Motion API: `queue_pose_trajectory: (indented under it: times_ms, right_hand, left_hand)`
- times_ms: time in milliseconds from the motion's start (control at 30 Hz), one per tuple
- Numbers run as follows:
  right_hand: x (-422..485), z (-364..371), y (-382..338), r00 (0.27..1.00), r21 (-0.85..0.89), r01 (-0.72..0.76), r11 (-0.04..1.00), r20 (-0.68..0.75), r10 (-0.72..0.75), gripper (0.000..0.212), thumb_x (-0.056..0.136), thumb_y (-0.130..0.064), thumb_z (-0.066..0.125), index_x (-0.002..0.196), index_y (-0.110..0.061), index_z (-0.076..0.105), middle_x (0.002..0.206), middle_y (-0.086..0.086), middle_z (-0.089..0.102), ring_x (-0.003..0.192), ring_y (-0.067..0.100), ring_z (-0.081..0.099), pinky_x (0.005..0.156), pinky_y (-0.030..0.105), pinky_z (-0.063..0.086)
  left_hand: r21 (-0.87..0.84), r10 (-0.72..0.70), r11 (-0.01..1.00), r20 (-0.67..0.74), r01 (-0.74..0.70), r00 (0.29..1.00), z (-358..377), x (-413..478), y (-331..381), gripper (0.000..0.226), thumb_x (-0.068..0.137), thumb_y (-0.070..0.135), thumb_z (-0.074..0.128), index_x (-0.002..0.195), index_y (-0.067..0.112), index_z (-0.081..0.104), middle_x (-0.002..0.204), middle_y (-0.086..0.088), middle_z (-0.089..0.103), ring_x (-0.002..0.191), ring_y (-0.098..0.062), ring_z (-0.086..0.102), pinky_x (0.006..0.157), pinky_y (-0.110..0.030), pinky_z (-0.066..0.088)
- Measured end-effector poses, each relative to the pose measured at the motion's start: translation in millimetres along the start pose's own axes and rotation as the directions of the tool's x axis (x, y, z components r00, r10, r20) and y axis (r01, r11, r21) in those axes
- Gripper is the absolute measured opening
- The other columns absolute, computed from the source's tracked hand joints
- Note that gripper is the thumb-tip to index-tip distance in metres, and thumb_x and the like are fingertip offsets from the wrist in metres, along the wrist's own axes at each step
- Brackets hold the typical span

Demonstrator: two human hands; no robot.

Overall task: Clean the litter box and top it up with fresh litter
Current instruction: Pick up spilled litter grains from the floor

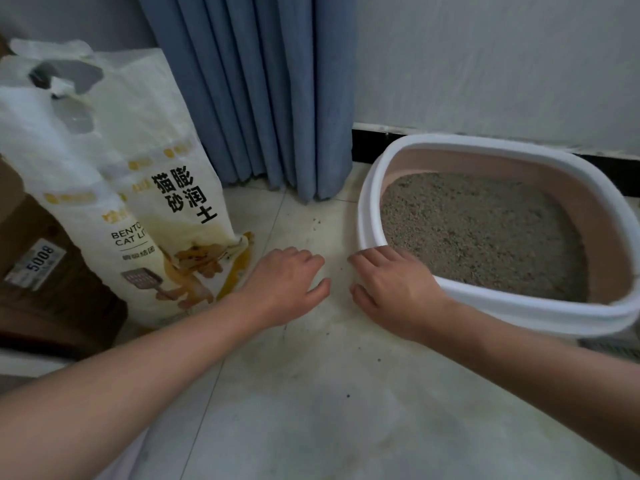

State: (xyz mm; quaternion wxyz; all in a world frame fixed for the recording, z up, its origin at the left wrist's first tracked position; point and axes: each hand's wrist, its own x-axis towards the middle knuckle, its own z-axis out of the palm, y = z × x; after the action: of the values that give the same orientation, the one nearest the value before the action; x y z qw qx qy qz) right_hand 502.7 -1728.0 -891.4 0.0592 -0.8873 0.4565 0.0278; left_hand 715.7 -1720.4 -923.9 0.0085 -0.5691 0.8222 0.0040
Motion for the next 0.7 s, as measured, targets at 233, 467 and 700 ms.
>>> queue_pose_trajectory:
  times_ms: [233, 467, 700]
  right_hand:
    - [-5.7, 12.5, -17.8, 0.997, 0.041, 0.047, 0.998, 0.066, -0.050, 0.048, 0.089, -0.048, 0.035, 0.118, -0.017, 0.059, 0.115, 0.000, 0.063, 0.107, 0.026, 0.058, 0.084, 0.040, 0.050]
    - [11.5, 6.2, -30.6, 0.997, -0.003, 0.064, 0.998, 0.044, -0.064, 0.045, 0.098, -0.046, 0.037, 0.129, -0.017, 0.051, 0.128, 0.001, 0.058, 0.117, 0.024, 0.053, 0.093, 0.037, 0.045]
    - [8.1, -13.9, -36.9, 0.999, -0.025, 0.051, 0.998, 0.008, -0.051, 0.045, 0.098, -0.047, 0.036, 0.128, -0.017, 0.051, 0.123, 0.001, 0.060, 0.114, 0.025, 0.054, 0.092, 0.038, 0.046]
  left_hand:
    - [0.008, -0.041, 0.999, 0.039, 0.041, 0.998, 8.1, -15.1, -10.7, 0.058, 0.092, 0.057, 0.025, 0.104, 0.017, 0.065, 0.089, 0.000, 0.066, 0.082, -0.023, 0.061, 0.070, -0.036, 0.046]
    - [-0.021, -0.128, 0.992, 0.021, 0.128, 0.992, -15.8, -61.3, -33.7, 0.066, 0.090, 0.060, 0.019, 0.112, 0.017, 0.064, 0.097, 0.000, 0.067, 0.089, -0.023, 0.063, 0.075, -0.039, 0.053]
    - [0.025, -0.132, 0.991, 0.000, 0.132, 0.991, -17.3, -74.1, -33.9, 0.055, 0.095, 0.057, 0.028, 0.112, 0.018, 0.064, 0.096, 0.002, 0.067, 0.088, -0.020, 0.063, 0.071, -0.036, 0.052]
